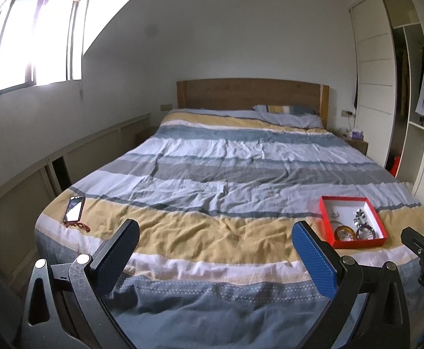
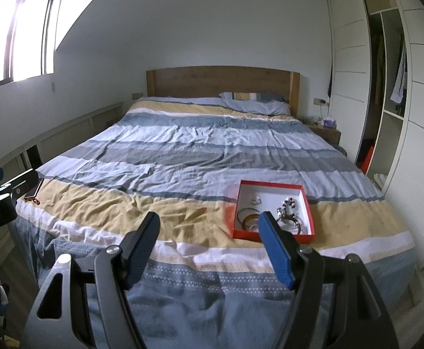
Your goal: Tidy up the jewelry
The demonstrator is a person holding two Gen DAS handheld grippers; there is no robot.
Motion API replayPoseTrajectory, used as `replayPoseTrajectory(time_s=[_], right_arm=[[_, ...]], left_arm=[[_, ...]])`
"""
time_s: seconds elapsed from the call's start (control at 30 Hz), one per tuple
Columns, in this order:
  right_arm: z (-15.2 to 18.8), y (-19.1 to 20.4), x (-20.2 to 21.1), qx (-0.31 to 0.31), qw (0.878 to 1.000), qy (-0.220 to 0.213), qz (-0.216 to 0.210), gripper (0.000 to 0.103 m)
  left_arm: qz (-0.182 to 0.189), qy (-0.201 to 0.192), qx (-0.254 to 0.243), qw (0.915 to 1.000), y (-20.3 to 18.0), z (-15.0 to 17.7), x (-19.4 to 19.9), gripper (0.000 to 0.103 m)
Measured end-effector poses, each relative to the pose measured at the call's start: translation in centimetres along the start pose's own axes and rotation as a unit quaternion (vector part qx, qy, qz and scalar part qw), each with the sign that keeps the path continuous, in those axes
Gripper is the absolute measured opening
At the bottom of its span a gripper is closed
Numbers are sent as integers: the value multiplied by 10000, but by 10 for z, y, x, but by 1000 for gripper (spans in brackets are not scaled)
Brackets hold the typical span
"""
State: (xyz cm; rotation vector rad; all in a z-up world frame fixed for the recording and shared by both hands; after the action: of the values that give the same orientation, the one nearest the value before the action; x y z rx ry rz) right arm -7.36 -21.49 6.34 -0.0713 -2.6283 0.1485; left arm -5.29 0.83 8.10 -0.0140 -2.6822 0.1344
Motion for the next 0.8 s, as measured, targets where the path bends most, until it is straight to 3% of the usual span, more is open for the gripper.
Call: replayPoseTrajectory(time_s=[0.8], right_arm=[[22,-36,-37,-281,9981,384,384,69]], left_arm=[[190,514,-326,9980,-35,18,-40,102]])
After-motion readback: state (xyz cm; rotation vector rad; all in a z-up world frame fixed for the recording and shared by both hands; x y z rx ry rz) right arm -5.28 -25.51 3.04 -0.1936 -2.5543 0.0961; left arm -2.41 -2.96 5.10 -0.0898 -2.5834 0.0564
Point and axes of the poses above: each gripper's, at about its wrist camera, not at the fingertips, and x roughly against the way its jaws point, y to its left, z to its underside, the point moved 3 cm from there along -x, roughly the way its jaws point, and after that the axes turned 8 degrees about x, right-handed, at the moved point
